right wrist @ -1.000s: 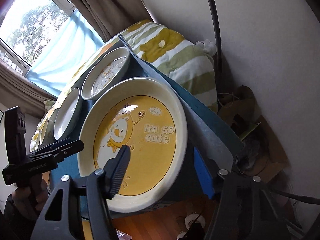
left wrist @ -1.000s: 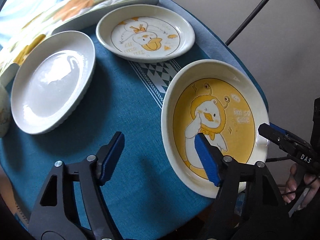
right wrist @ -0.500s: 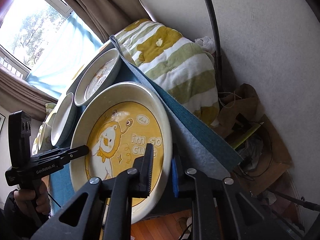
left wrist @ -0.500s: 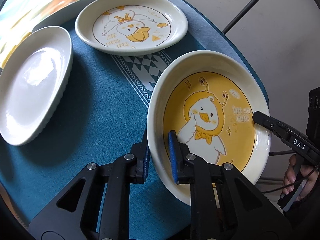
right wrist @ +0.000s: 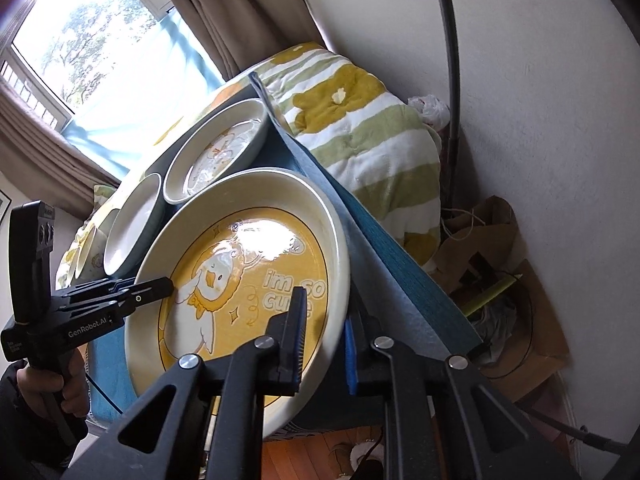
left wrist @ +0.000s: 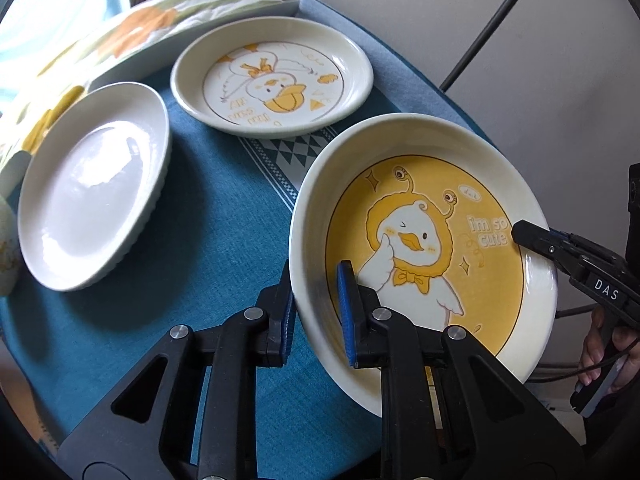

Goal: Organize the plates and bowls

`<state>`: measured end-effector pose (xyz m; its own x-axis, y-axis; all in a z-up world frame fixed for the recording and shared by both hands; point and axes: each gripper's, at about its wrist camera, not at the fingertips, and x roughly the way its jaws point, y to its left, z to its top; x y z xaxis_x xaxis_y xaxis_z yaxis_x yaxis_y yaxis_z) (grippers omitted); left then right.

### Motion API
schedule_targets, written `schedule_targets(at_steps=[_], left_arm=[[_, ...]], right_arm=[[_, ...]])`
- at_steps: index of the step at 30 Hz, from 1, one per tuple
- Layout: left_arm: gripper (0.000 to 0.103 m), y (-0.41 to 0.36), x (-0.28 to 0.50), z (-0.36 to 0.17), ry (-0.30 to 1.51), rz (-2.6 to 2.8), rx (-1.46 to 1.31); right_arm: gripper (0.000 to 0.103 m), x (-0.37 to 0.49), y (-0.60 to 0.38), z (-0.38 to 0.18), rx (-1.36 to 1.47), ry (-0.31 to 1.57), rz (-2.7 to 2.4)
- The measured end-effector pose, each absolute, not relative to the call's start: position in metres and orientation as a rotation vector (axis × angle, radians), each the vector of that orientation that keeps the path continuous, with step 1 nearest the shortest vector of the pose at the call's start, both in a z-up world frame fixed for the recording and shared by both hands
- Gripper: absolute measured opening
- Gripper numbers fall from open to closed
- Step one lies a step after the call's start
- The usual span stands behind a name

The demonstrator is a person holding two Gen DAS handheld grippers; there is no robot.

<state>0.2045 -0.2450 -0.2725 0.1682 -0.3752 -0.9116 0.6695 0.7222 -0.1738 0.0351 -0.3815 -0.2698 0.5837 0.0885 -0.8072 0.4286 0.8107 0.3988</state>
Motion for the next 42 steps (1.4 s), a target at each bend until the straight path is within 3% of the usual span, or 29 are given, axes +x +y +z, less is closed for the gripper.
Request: schedule_targets(at_steps=[8, 18, 31, 42], left_arm=[[0.015, -0.193, 0.198, -0.224, 1.140, -0.660, 0.174], [0.015, -0.066, 0.175, -0.184, 1.100, -0.411, 0.029], [0.015, 0.081, 0.169, -0.251, 1.175, -0.205, -0.078], [0.015, 0.113, 0.173, -0.290, 1.168, -0.190, -0.108]], right_arm=[[0.015, 0.055, -0.361, -0.230, 0.509, 0.930, -0.097], [0.015, 0.106, -0.282, -0.204, 0.370, 0.984, 0.179], [0.015, 0.161, -0.142, -0.257, 0.276, 1.081, 0.401], [0.015, 0.175, -0.107, -0.288, 0.257, 1.078, 0.417]])
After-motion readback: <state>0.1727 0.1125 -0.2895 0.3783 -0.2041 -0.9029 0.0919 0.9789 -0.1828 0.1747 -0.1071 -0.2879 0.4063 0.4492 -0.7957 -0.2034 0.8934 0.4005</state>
